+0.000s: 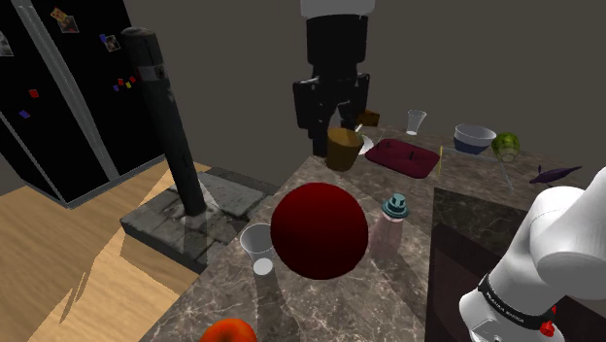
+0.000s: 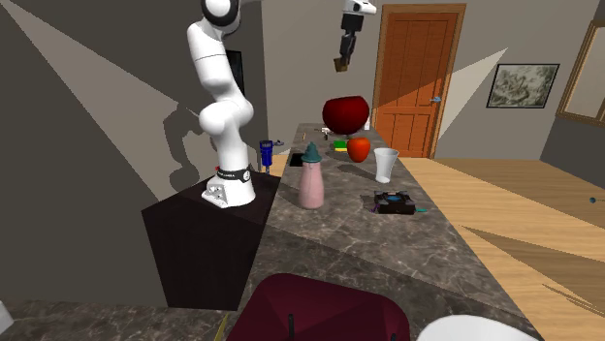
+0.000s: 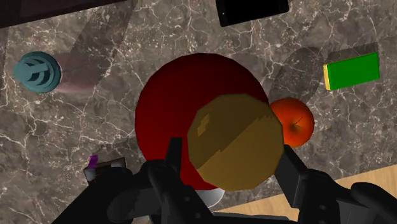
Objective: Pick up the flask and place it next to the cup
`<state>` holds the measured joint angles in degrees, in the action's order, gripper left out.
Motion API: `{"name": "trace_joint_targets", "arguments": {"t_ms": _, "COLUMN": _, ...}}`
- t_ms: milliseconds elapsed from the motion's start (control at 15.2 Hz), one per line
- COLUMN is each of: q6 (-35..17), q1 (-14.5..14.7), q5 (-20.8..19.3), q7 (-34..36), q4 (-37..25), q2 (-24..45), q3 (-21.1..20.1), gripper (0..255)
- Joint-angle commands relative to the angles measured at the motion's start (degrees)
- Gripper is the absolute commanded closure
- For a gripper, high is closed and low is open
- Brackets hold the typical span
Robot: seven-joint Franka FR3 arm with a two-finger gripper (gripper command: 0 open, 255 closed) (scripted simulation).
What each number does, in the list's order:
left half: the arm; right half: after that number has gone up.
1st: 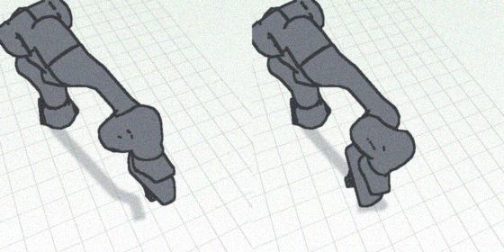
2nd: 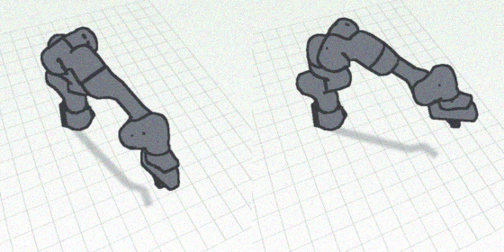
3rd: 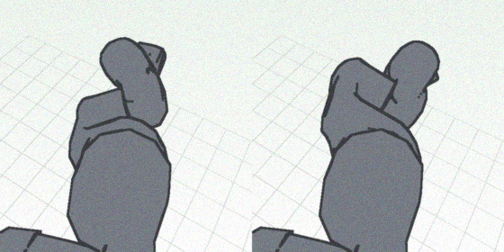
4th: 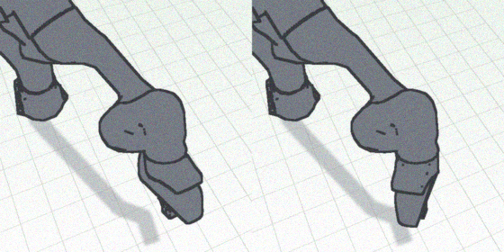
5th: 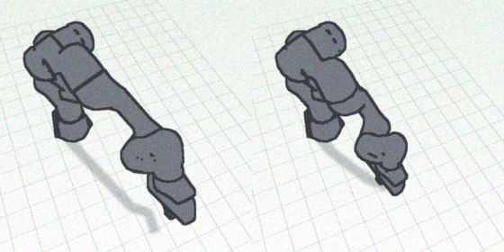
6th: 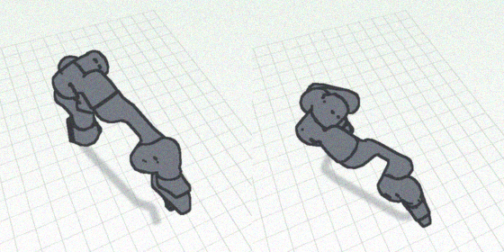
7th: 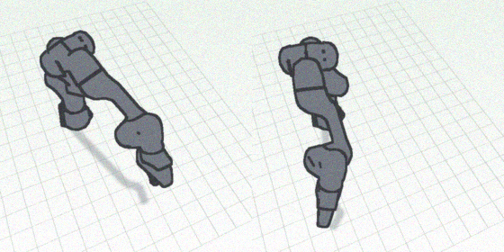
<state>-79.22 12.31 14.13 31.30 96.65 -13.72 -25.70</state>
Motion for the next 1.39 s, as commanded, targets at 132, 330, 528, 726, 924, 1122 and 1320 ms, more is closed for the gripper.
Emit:
{"name": "trace_joint_targets", "arguments": {"t_ms": 132, "q6": -2.33, "q1": 1.23, "q5": -0.45, "q7": 4.06, "q4": -1.40, "q2": 2.96, "q3": -2.96, "gripper": 255}}
{"name": "trace_joint_targets", "arguments": {"t_ms": 330, "q6": -4.65, "q1": 1.28, "q5": -0.13, "q7": 3.43, "q4": 1.76, "q2": 2.10, "q3": -2.91, "gripper": 255}}
{"name": "trace_joint_targets", "arguments": {"t_ms": 528, "q6": -6.95, "q1": 1.34, "q5": 0.15, "q7": 2.85, "q4": 4.76, "q2": 1.39, "q3": -2.91, "gripper": 255}}
{"name": "trace_joint_targets", "arguments": {"t_ms": 726, "q6": -9.22, "q1": 1.43, "q5": 0.41, "q7": 2.33, "q4": 7.60, "q2": 0.82, "q3": -2.95, "gripper": 255}}
{"name": "trace_joint_targets", "arguments": {"t_ms": 924, "q6": -11.49, "q1": 1.52, "q5": 0.63, "q7": 1.86, "q4": 10.30, "q2": 0.39, "q3": -3.04, "gripper": 255}}
{"name": "trace_joint_targets", "arguments": {"t_ms": 1122, "q6": -13.75, "q1": 1.61, "q5": 0.84, "q7": 1.44, "q4": 12.87, "q2": 0.09, "q3": -3.17, "gripper": 255}}
{"name": "trace_joint_targets", "arguments": {"t_ms": 1320, "q6": -16.01, "q1": 1.71, "q5": 1.01, "q7": 1.05, "q4": 15.31, "q2": -0.09, "q3": -3.33, "gripper": 255}}
